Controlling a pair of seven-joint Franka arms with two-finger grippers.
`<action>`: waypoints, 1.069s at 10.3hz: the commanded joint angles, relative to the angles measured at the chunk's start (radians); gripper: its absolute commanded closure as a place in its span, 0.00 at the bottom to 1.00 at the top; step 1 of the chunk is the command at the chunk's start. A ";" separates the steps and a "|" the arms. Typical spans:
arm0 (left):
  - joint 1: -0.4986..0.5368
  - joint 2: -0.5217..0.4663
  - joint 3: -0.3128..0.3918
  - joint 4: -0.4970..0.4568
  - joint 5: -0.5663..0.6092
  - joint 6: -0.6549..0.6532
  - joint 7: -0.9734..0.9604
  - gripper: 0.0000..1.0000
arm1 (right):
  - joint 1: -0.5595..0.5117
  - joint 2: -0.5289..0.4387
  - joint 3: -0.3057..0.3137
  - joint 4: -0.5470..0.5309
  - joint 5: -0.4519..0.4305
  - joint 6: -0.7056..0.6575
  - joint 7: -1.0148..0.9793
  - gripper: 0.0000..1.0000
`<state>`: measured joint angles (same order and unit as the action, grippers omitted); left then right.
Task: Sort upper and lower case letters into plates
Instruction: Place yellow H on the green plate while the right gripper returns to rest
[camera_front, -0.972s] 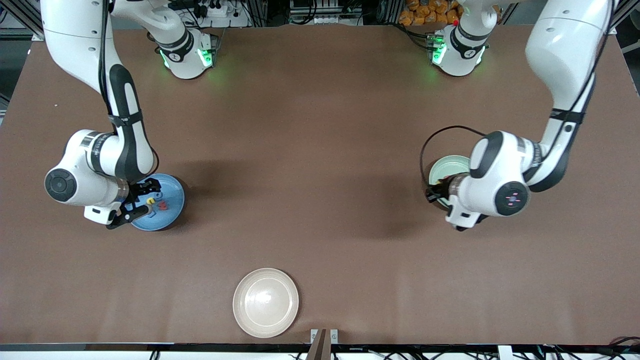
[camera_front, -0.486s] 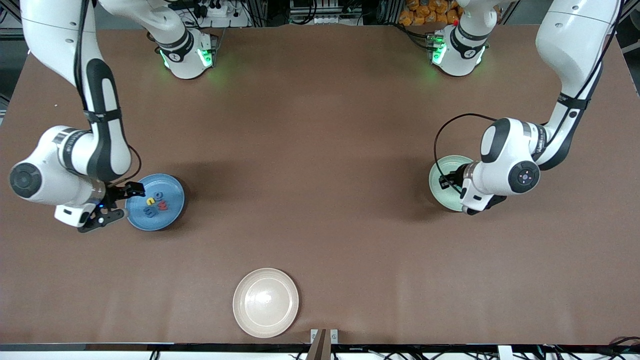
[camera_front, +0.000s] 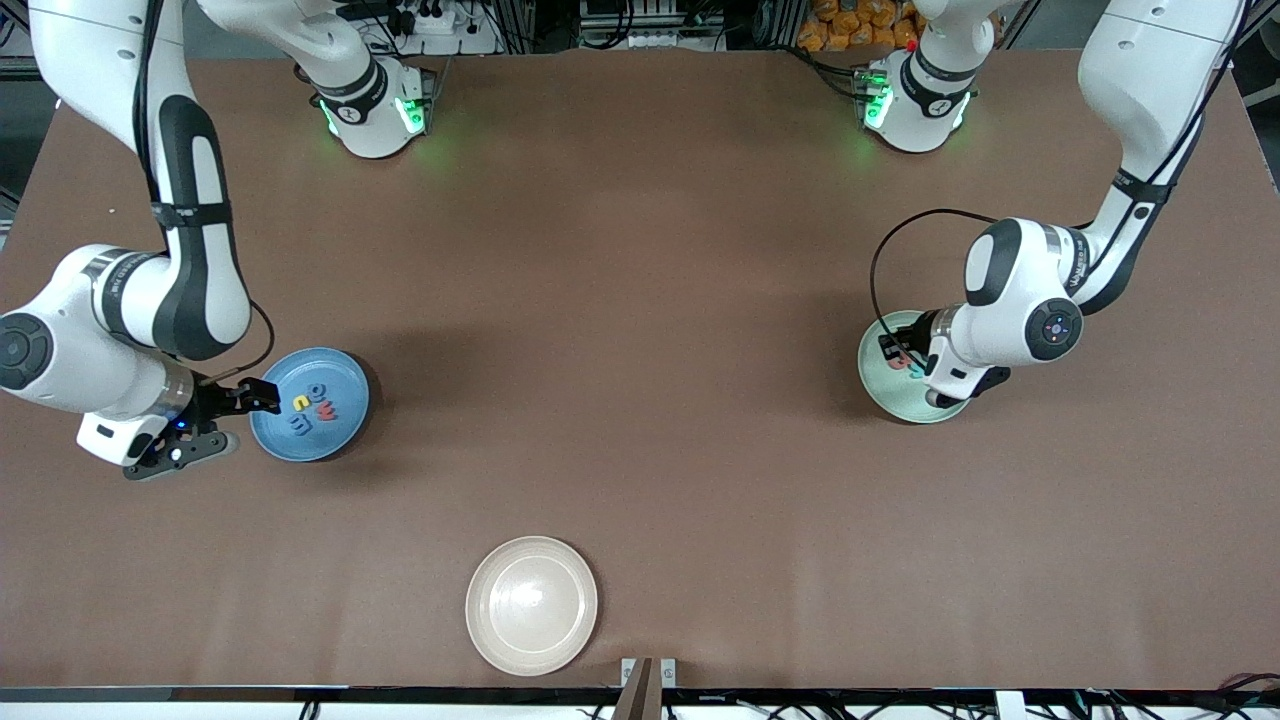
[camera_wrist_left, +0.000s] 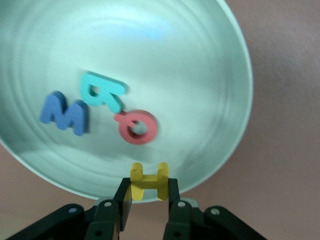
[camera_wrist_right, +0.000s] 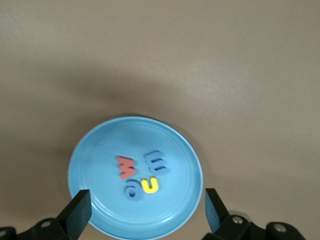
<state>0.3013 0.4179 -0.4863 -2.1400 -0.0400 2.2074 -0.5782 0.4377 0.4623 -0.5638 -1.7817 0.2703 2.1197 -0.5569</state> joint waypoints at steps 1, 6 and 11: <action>0.010 -0.031 -0.018 -0.035 -0.052 0.025 0.009 0.31 | -0.016 -0.103 -0.001 -0.013 -0.017 -0.014 0.022 0.00; 0.004 -0.039 -0.020 0.000 -0.038 0.011 0.031 0.00 | -0.305 -0.284 0.310 -0.010 -0.168 -0.073 0.110 0.00; 0.012 -0.028 -0.028 0.380 0.188 -0.286 0.283 0.00 | -0.428 -0.445 0.421 0.017 -0.226 -0.298 0.145 0.00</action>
<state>0.3034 0.3807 -0.5075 -1.8990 0.0853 2.0393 -0.3655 0.0512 0.0683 -0.1869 -1.7624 0.0760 1.8807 -0.4553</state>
